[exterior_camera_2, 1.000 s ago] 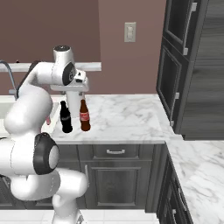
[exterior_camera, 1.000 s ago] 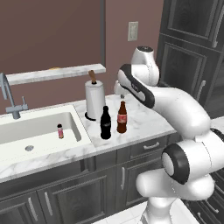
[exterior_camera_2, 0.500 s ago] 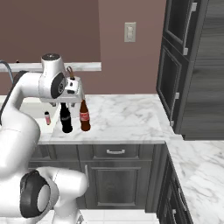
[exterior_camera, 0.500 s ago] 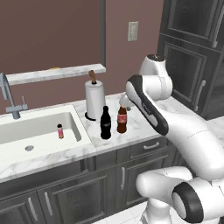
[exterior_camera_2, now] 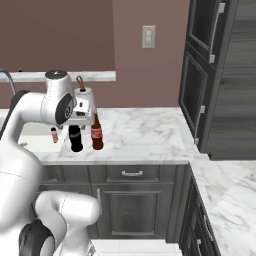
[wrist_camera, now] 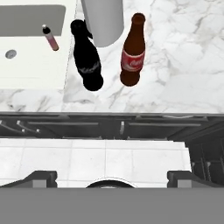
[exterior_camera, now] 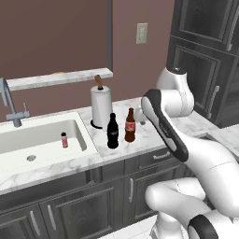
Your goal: Place the large bottle from the dining counter next to the other large bottle outside the sink, and place the small bottle from the dining counter next to the other small bottle inside the sink.
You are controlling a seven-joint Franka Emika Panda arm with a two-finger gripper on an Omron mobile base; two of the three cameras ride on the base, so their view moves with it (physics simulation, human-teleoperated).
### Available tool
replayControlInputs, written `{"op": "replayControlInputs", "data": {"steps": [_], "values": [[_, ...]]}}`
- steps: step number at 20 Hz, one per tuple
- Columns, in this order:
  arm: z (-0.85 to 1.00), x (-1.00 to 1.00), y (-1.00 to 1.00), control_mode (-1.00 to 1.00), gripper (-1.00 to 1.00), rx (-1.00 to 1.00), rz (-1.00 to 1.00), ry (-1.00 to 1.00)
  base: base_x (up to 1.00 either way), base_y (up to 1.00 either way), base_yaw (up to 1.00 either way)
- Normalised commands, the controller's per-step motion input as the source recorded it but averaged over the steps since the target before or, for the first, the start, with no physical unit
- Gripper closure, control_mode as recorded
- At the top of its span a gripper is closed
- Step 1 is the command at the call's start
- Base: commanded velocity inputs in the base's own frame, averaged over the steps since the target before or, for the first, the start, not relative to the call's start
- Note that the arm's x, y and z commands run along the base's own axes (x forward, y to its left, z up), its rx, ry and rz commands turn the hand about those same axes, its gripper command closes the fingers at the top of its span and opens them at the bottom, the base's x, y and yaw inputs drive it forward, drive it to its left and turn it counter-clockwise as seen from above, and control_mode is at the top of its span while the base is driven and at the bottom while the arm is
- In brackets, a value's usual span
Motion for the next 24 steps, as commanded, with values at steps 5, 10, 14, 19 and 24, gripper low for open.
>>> {"op": "replayControlInputs", "data": {"steps": [5, 10, 14, 19, 24], "values": [[0.0, -0.06, 0.0, -1.0, -1.0, 0.0, 0.0, 0.0, 0.0, 0.0, 0.0], [0.0, 0.0, 0.0, -1.0, -1.0, 0.0, 0.0, 0.0, 0.0, 0.0, 0.0], [0.0, 0.0, 0.0, -1.0, -1.0, 0.0, 0.0, 0.0, 0.0, 0.0, 0.0], [0.0, 0.0, 0.0, 1.0, -1.0, 0.0, 0.0, 0.0, 0.0, 0.0, 0.0], [0.0, 0.0, 0.0, 1.0, -1.0, 0.0, 0.0, 0.0, -0.49, 0.14, 0.0]]}}
